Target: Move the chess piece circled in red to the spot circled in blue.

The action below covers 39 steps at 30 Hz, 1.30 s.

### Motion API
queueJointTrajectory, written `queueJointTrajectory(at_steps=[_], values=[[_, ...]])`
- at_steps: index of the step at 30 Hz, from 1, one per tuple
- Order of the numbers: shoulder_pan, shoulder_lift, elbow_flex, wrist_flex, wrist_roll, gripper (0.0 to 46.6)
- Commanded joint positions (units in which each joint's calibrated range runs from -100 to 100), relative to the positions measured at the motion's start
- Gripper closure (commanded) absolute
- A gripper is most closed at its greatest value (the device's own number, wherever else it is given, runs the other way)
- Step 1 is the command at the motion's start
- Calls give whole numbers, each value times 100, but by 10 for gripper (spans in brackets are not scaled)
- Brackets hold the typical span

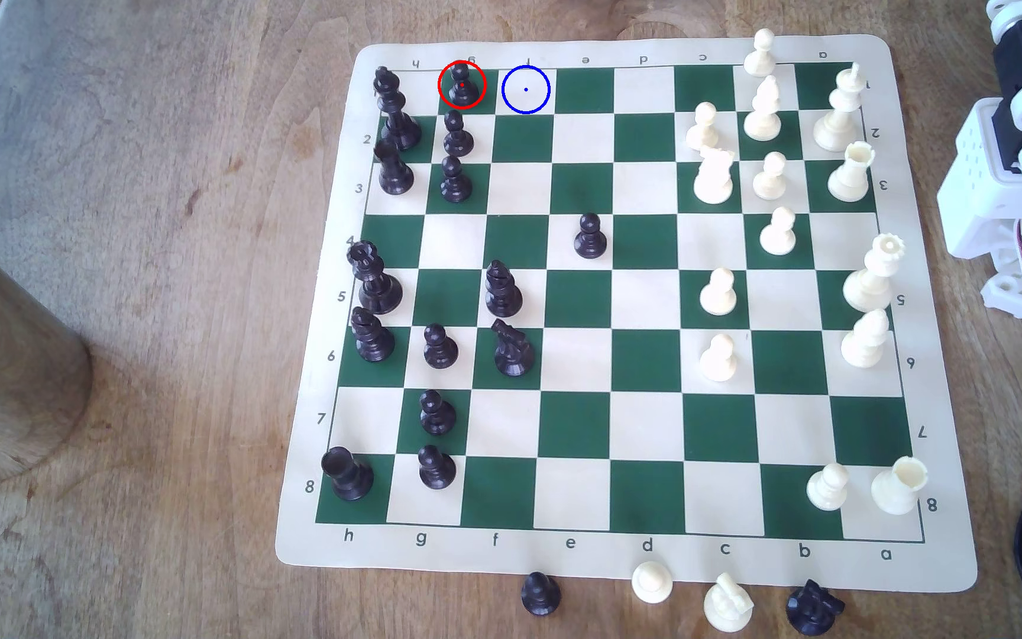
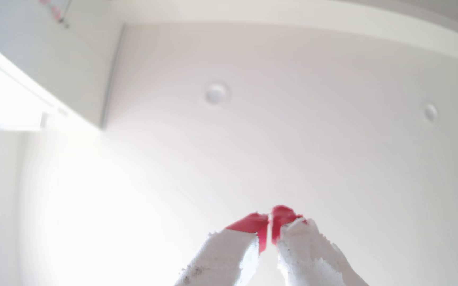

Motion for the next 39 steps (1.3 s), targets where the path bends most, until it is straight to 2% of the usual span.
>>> queueJointTrajectory(at_steps=[1, 5, 16, 23, 28, 32, 33, 36, 39], values=[[346, -3, 108, 314, 20, 464], [346, -3, -281, 1567, 20, 464], [541, -3, -2648, 6252, -10, 464], [565, -3, -3400, 8341, -10, 464], [572, 6, -4262, 11477, -24, 464], [580, 6, -4615, 12902, -29, 464], [557, 6, -4851, 14131, -39, 464], [643, 6, -4760, 15368, -24, 464], [682, 6, -4388, 16318, -200, 464]])
